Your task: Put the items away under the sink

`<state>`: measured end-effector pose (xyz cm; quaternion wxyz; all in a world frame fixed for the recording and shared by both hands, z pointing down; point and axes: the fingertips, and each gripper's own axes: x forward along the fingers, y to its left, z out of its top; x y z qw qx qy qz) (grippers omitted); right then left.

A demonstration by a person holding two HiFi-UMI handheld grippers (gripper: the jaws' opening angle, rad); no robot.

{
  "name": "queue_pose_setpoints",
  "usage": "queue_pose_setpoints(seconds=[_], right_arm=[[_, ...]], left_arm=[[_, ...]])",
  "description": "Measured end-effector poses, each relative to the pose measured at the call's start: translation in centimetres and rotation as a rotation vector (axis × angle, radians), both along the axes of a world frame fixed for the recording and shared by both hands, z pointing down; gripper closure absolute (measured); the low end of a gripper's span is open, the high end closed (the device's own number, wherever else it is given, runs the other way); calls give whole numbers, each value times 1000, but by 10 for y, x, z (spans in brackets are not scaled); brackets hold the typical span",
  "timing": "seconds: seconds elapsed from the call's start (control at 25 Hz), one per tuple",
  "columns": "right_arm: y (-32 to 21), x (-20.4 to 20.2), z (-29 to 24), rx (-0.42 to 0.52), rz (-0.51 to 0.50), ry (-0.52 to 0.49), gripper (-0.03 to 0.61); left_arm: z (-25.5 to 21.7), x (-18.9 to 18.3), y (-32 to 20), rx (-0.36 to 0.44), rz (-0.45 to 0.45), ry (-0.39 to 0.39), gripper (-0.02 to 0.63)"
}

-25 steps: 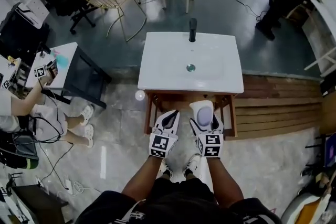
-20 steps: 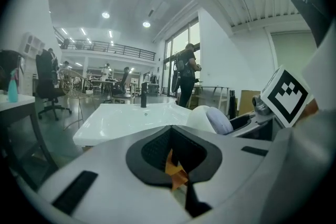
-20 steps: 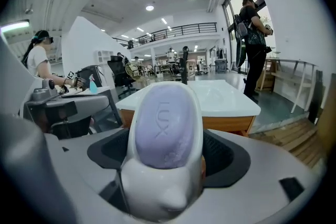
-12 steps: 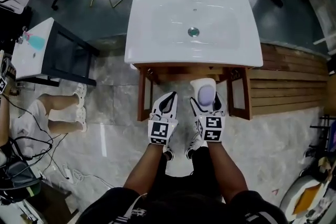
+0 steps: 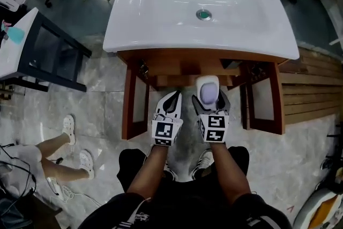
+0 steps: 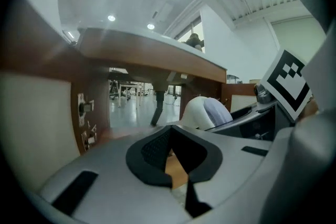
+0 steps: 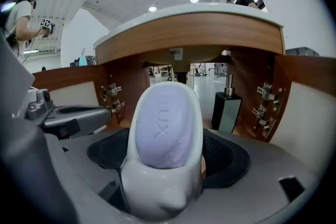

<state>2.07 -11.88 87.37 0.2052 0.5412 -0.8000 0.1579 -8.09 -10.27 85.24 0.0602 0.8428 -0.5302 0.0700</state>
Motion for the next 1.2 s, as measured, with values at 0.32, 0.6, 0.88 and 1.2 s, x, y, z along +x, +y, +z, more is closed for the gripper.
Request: queue_pose_setpoints(seconds=[0.32,0.6,0.88,1.2], right_arm=[[-10,-4,93,56,6,-5,124],[-10,-7,126,65,19,-7,124],[-30,-20,100,84,29,-2,124],[-90,-25,87,39,46,45,126]], left_arm=[[99,-10,-12,61,-35,-8,607],[135,-19,-15,73,-69,-9,607],[128,-20,-17,65,-63,-8,607],[109,-23,-40,49,-79,-15,607]])
